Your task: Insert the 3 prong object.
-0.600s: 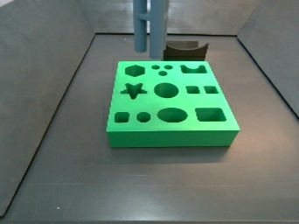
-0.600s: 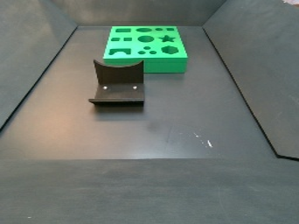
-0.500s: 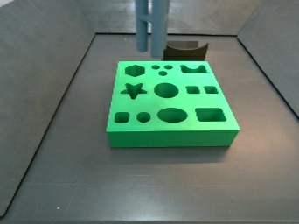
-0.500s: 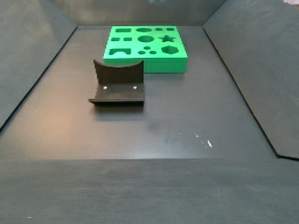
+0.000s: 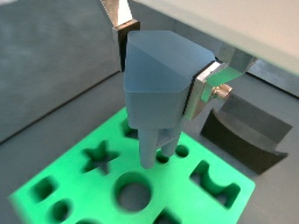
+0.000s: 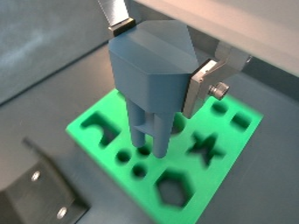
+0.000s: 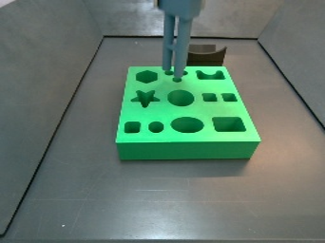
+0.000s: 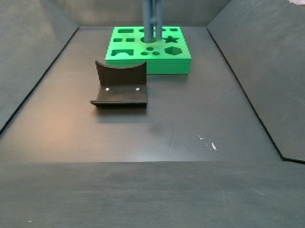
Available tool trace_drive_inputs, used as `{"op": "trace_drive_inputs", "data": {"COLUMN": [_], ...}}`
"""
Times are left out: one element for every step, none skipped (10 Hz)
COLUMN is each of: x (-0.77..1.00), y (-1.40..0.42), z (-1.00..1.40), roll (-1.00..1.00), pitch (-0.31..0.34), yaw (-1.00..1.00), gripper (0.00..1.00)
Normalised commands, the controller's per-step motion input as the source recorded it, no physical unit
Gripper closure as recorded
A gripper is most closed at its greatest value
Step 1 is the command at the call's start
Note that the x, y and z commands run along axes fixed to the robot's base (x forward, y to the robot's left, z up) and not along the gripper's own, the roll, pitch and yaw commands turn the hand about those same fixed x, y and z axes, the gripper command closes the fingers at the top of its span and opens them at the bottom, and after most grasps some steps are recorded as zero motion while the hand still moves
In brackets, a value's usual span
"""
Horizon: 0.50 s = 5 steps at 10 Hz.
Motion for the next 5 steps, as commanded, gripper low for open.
{"op": "trace_drive_inputs", "data": {"x": [0.13, 0.03, 0.02, 0.04, 0.19], "y": [0.53, 0.26, 0.10, 0.00, -0.04], "z": [-0.27, -0.20, -0.21, -0.27, -0.29], "roll": [0.00, -0.02, -0.03, -0.08, -0.15], "pitch": [0.044, 0.007, 0.000, -0.013, -0.036], "yaw": [-0.14, -0.29, -0.38, -0.46, -0.53], "gripper": [1.00, 1.00, 1.00, 1.00, 1.00]}}
